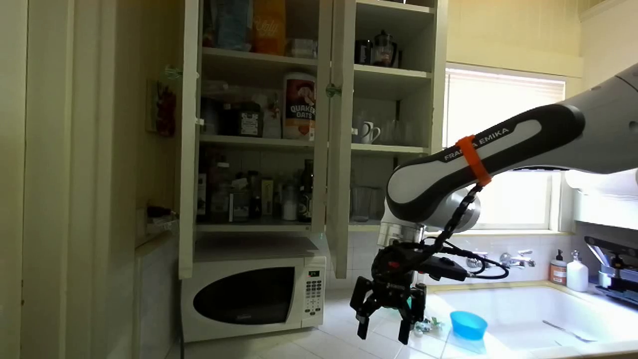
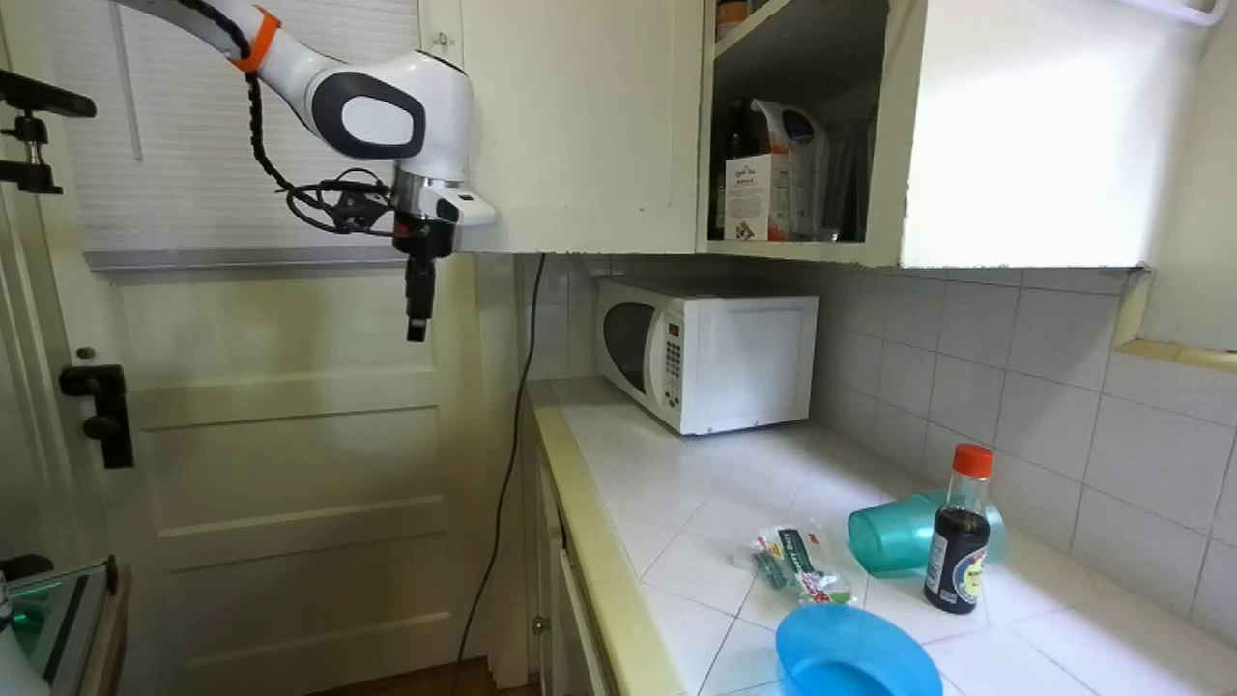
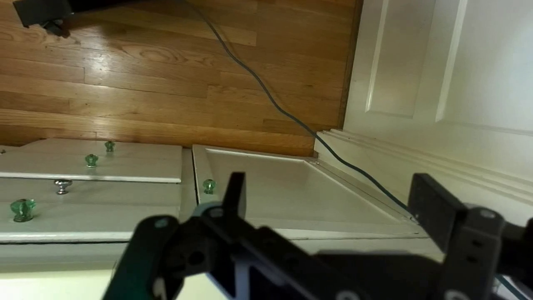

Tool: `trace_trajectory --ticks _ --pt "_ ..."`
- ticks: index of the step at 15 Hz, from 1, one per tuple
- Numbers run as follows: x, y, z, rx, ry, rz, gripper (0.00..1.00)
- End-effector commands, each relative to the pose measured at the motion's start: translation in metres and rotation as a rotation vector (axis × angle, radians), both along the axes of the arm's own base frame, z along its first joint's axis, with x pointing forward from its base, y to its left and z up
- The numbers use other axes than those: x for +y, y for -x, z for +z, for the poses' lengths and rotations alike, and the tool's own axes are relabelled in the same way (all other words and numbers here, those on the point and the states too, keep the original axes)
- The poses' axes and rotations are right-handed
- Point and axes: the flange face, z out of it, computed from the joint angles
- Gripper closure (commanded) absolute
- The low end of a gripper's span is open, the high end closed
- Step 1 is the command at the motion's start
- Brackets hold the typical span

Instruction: Put the blue cup inside the upper cabinet on the left.

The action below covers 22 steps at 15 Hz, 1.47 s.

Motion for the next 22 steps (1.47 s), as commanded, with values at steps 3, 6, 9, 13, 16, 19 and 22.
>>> trace_trajectory --ticks 3,6,9,13,16,19,22 --pt "-0.070 -0.003 0.010 -0.086 0.096 -0.084 0.00" --pt "-0.125 -0.008 0.013 -0.141 0.157 -0.142 0.00" --pt "-0.184 -0.012 0.019 -0.218 0.194 -0.221 0.00" --pt "-0.263 -0.028 0.025 -0.312 0.250 -0.360 0.00" --pt "-0.263 -0.019 0.027 -0.300 0.216 -0.364 0.00" --pt "-0.260 -0.021 0.027 -0.300 0.217 -0.355 0.00" --pt "-0.257 -0.011 0.033 -0.391 0.292 -0.408 0.00"
